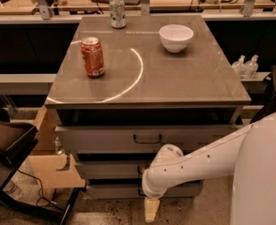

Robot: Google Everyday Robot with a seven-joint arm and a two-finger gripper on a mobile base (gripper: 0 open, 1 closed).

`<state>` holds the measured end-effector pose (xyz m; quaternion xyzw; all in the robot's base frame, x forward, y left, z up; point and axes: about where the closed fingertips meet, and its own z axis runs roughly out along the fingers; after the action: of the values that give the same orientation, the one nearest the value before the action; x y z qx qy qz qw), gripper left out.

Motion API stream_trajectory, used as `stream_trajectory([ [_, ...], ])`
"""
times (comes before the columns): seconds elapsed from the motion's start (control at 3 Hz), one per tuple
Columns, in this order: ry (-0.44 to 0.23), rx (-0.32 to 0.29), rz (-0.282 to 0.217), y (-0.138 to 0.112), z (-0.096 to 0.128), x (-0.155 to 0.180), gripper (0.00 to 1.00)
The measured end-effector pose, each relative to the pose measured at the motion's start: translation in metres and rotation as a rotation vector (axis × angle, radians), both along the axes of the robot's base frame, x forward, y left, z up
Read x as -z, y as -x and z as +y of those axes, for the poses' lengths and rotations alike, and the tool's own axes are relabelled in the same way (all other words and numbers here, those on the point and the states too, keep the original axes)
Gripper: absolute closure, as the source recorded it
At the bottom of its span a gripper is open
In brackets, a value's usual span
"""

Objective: Open middle drawer

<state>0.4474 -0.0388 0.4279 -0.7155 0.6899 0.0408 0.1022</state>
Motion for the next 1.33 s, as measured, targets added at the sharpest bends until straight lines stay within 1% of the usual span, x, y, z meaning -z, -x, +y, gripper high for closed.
stream_trajectory([
  [0.67, -0.020, -0.001, 0.034, -0.008, 0.002, 0.022, 0.00],
  [1.0, -0.046, -0.002, 0.065, -0.009, 0.002, 0.032, 0.19],
  [1.33, -0.045, -0.011, 0.063, -0.008, 0.002, 0.032, 0.41],
])
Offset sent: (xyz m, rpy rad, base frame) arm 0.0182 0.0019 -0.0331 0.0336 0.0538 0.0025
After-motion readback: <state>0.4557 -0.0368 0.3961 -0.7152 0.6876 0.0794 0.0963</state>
